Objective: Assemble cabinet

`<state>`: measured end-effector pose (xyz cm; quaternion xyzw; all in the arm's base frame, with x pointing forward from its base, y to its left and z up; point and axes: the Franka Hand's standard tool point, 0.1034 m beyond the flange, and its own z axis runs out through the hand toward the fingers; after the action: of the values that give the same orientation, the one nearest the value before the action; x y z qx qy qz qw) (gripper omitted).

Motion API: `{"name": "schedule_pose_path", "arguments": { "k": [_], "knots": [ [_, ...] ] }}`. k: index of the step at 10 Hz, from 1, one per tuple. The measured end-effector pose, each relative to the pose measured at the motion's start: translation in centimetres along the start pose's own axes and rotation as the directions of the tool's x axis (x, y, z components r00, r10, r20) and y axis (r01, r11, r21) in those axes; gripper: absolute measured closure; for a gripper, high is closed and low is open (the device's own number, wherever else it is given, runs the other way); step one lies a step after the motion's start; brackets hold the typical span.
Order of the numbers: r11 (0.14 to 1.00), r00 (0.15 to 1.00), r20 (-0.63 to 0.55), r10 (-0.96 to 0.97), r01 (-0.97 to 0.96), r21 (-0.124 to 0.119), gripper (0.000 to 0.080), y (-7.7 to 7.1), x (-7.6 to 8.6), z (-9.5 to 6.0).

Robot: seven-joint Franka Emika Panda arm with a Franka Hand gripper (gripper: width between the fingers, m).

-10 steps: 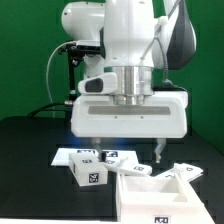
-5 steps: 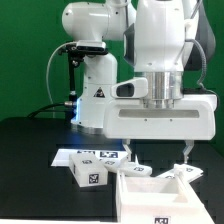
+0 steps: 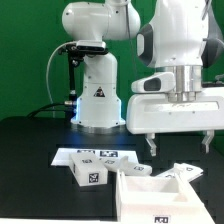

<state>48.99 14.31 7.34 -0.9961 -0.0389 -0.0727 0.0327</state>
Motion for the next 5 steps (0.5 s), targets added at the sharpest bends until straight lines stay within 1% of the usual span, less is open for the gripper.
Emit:
{"name": "schedule_pose_path", "arguments": {
  "k": [2,3,4,5],
  "knots": [
    [1.0,1.0,-0.002,0.001,-0.001,0.0,0.0002,0.0,0.2,0.0],
    [0.999,0.999,0.0,-0.036,0.036,-0.001,0.0002,-0.1,0.1,0.2],
    [0.986,0.986,0.015,-0.167,0.167,-0.001,0.0002,-0.6,-0.5,0.8],
    [0.971,0.97,0.03,-0.241,0.241,0.01,0.0002,-1.6,-1.2,1.4]
  ]
}}
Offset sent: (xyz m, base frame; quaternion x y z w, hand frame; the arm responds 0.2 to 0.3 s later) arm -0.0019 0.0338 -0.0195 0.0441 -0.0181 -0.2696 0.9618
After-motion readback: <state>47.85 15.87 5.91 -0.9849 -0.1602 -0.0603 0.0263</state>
